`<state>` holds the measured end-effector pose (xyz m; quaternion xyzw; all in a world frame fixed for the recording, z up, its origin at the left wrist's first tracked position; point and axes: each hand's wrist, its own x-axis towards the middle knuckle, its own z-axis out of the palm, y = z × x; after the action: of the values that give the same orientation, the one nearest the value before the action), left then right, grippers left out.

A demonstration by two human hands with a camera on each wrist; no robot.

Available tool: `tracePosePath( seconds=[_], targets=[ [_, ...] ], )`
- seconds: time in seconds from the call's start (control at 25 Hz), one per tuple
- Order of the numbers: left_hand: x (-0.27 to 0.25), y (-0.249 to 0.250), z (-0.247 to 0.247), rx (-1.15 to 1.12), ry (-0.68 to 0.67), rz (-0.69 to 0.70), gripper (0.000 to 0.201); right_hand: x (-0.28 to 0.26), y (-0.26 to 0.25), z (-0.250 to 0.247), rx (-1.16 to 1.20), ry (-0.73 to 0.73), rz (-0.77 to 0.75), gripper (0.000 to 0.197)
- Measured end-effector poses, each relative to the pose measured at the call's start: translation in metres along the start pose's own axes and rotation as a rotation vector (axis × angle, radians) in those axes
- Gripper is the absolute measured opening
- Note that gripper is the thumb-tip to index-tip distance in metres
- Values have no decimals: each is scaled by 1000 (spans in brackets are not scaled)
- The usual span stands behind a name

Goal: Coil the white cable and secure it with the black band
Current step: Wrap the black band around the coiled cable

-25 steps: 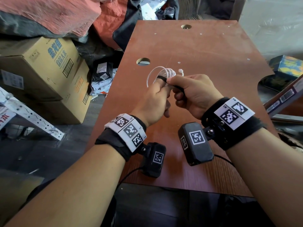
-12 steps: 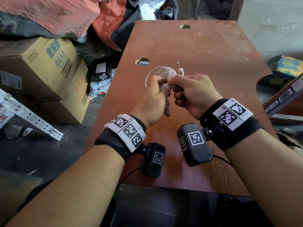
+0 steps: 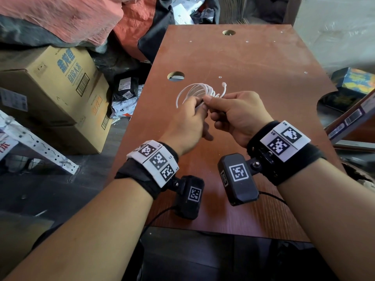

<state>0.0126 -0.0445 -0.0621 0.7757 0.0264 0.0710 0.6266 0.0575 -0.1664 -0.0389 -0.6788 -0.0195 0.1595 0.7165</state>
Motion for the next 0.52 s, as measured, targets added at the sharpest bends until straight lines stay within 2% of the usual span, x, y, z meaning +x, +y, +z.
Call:
tracePosePath(
  seconds=[0.16,0.28,0.52],
  targets=[
    [2,-1,2,5,39,3,18,-1,-1,1,-11,-23,-2,14],
    [4,2,0,-74,49,-47,15,-2,-6,1,-37,-49,0,6],
    [3,8,-2,-280,43,-144,17,-2,-9,-1,-132,-15,-57,11]
  ],
)
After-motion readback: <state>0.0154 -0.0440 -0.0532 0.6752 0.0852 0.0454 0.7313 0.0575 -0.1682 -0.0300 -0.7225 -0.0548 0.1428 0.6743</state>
